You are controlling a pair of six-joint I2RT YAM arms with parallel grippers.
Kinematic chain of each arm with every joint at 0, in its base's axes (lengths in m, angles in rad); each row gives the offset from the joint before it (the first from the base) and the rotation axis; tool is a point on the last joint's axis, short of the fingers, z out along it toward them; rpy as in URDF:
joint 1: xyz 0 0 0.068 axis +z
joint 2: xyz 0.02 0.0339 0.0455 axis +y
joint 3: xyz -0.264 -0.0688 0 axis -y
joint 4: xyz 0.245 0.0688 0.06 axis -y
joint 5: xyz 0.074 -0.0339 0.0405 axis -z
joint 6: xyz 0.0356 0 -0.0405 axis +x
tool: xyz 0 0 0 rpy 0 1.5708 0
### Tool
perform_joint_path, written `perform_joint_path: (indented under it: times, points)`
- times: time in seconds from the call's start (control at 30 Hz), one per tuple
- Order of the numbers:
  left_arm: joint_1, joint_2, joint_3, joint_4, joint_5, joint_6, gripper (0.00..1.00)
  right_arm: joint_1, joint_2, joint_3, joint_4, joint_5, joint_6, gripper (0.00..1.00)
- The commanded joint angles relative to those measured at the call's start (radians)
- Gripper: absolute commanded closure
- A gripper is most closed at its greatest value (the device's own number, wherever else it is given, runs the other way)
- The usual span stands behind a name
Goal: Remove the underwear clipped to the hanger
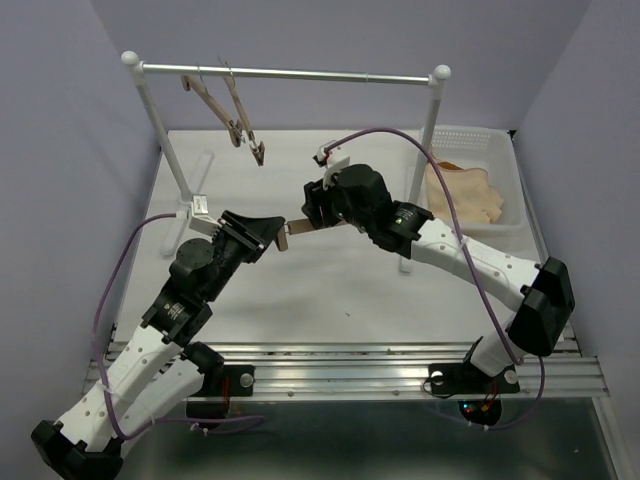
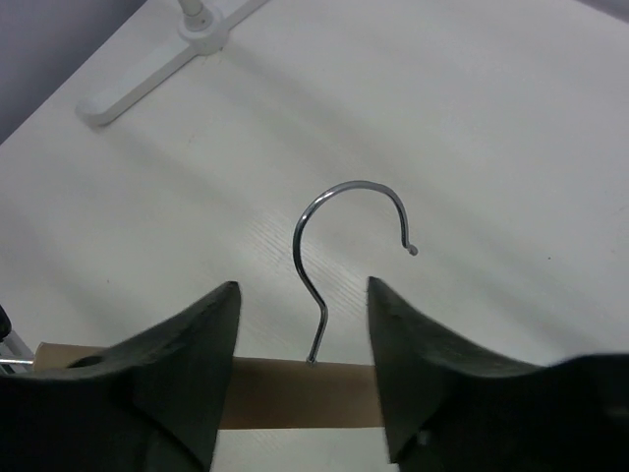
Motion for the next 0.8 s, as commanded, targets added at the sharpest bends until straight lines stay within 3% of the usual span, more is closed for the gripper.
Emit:
perform_joint_path:
  times: [0.0, 0.03, 0.07, 0.27, 0.33, 0.4, 0.67, 0.7, 0.77]
  points:
    - [-0.003, -0.013, 0.002, 0.096, 0.010, 0.013, 1.00, 0.020, 0.012, 0.048, 0.044, 0.031, 0.023, 0.55]
    - [-0.003, -0.013, 0.001, 0.100, 0.009, 0.013, 1.00, 0.020, 0.011, 0.046, 0.045, 0.034, 0.029, 0.67]
    - [-0.003, -0.013, 0.001, 0.103, 0.012, 0.014, 1.00, 0.020, 0.009, 0.042, 0.048, 0.033, 0.026, 0.71]
    - [-0.003, -0.026, 0.001, 0.131, 0.026, 0.036, 1.00, 0.029, 0.026, 0.057, 0.041, 0.039, 0.020, 0.76]
    - [-0.006, -0.033, 0.001, 0.134, 0.033, 0.048, 1.00, 0.029, 0.031, 0.066, 0.044, 0.047, 0.011, 0.91]
    - [-0.006, -0.036, -0.004, 0.154, 0.052, 0.062, 1.00, 0.029, 0.029, 0.069, 0.053, 0.045, -0.018, 0.99]
    - [-0.005, -0.046, 0.004, 0.132, 0.133, 0.108, 0.97, 0.029, -0.069, 0.011, 0.248, 0.047, -0.142, 0.99]
    - [-0.005, -0.049, 0.007, 0.119, 0.133, 0.113, 0.02, 0.029, -0.087, -0.001, 0.289, 0.038, -0.173, 0.99]
    - [-0.005, -0.049, 0.010, 0.109, 0.142, 0.120, 0.01, 0.029, -0.104, -0.023, 0.335, 0.034, -0.204, 0.99]
